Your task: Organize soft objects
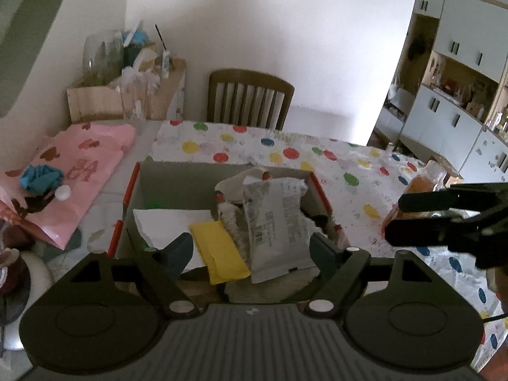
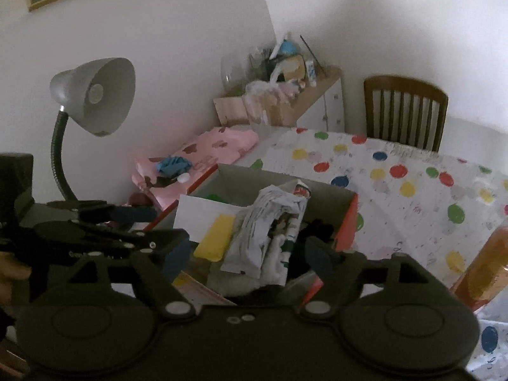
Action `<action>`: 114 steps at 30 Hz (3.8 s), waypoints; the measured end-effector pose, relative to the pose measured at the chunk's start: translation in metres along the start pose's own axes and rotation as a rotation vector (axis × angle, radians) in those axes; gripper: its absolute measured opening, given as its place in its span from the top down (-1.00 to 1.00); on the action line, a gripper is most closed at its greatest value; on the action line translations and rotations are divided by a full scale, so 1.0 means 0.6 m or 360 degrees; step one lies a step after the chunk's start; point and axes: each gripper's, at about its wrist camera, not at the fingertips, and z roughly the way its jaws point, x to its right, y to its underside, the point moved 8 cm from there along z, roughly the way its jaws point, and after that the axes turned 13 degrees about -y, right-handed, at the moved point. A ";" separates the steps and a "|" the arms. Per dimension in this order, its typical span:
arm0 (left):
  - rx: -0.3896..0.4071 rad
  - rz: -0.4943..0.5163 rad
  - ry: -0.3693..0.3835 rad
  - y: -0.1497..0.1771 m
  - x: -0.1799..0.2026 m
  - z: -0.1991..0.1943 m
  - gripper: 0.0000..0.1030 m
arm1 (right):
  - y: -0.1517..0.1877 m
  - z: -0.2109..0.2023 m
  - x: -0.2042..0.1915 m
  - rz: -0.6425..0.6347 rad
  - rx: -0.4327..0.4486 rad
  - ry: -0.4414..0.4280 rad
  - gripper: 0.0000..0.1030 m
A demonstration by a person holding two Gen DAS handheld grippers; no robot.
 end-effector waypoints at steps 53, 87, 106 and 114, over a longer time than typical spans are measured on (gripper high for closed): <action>0.0212 -0.0012 -0.0058 0.018 0.048 -0.128 -1.00 | 0.041 -0.092 -0.043 -0.0143 0.0363 0.0344 -1.00; 0.0229 -0.0024 -0.0046 0.017 0.055 -0.123 -1.00 | 0.042 -0.092 -0.040 -0.0139 0.0364 0.0355 -1.00; 0.0228 -0.0009 -0.0043 0.015 0.054 -0.122 -1.00 | 0.045 -0.092 -0.038 -0.0118 0.0365 0.0377 -1.00; 0.0215 0.0016 -0.0047 0.016 0.055 -0.121 -1.00 | 0.053 -0.098 -0.035 -0.0082 0.0368 0.0386 -1.00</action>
